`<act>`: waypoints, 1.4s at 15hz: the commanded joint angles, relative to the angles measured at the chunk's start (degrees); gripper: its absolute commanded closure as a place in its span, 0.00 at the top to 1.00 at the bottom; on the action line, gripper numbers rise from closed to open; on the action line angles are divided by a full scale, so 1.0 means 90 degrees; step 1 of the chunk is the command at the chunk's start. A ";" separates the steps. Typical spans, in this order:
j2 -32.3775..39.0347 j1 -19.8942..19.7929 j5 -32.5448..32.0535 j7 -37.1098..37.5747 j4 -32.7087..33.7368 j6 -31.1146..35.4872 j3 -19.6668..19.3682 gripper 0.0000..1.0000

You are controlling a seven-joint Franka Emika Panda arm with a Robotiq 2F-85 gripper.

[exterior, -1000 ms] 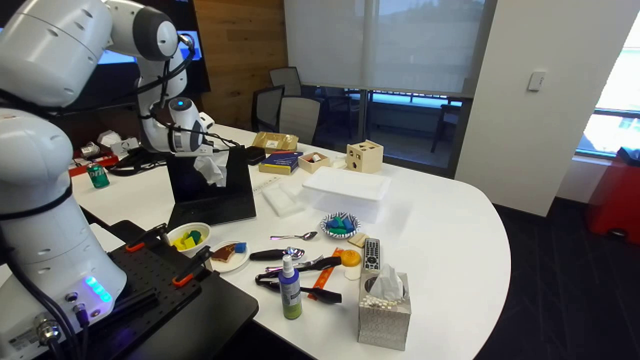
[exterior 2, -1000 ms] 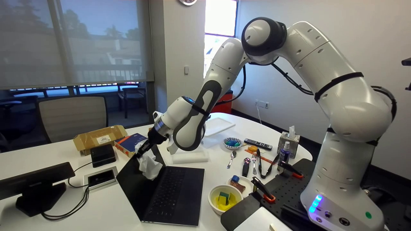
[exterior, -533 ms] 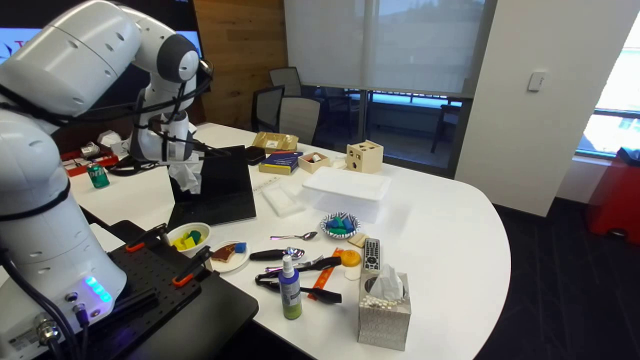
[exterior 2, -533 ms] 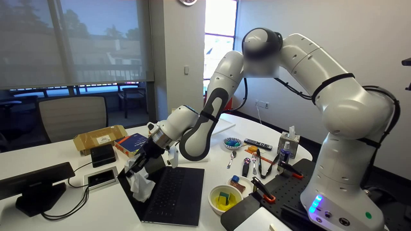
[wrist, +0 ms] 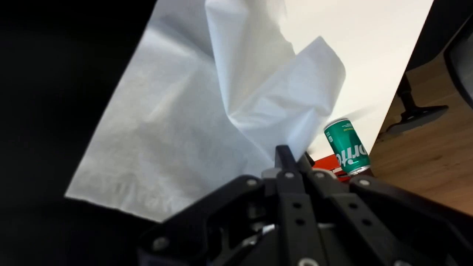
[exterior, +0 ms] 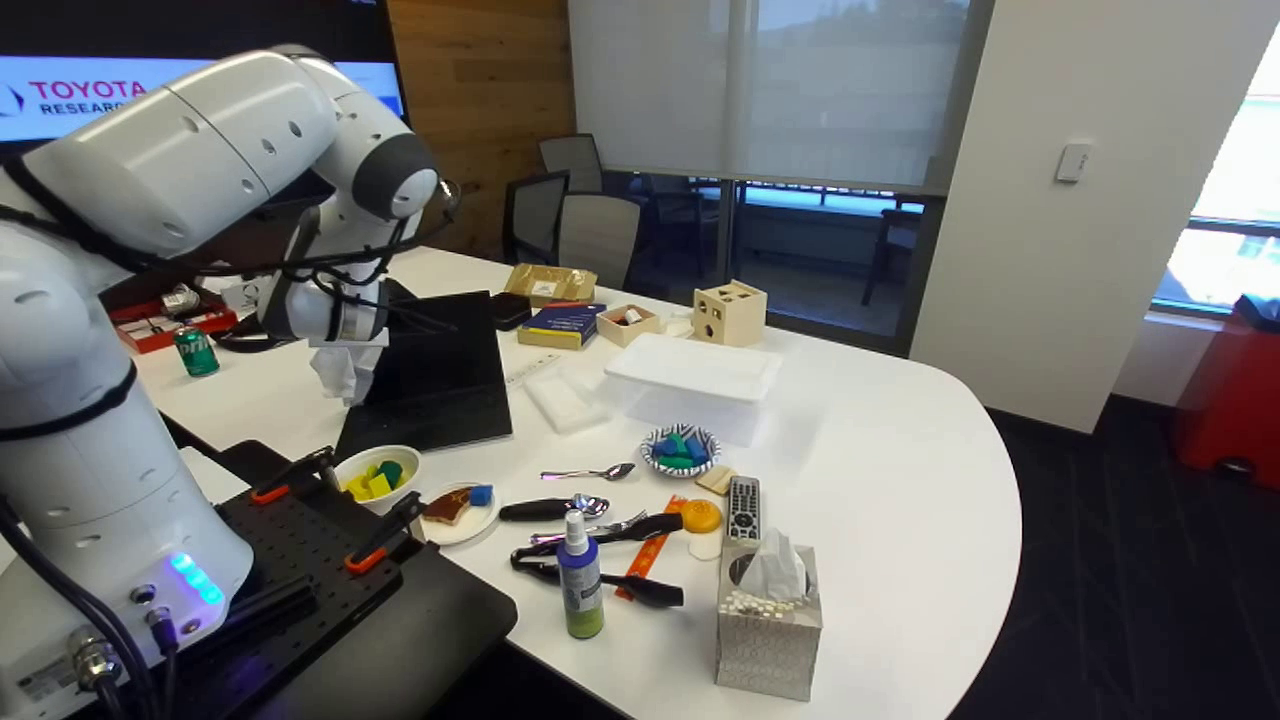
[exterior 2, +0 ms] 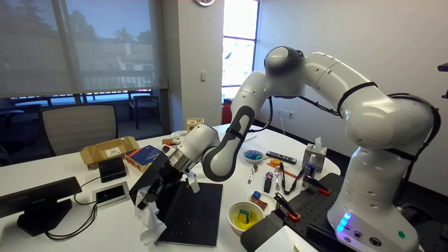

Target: Use a napkin to wipe the laptop screen

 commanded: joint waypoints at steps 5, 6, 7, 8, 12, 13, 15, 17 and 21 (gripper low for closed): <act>-0.0594 0.0483 0.1528 0.0055 0.0250 0.0743 -0.0959 0.00; -0.0612 0.0565 0.1727 0.0048 0.0342 0.0792 -0.1086 0.00; -0.0651 0.0640 0.1897 0.0038 0.0382 0.0844 -0.1210 0.00; -0.0663 0.0642 0.2024 0.0034 0.0486 0.0711 -0.1229 0.00; -0.0891 0.0911 0.2613 0.0050 0.0597 0.0682 -0.1588 0.00; -0.0941 0.0949 0.2728 0.0069 0.0618 0.0682 -0.1662 0.00; -0.1048 0.1032 0.2950 0.0092 0.0630 0.0682 -0.1841 0.00; -0.1087 0.1039 0.3098 0.0104 0.0672 0.0682 -0.1946 0.00; -0.0997 0.0884 0.3173 0.0093 0.0799 0.0682 -0.2043 0.00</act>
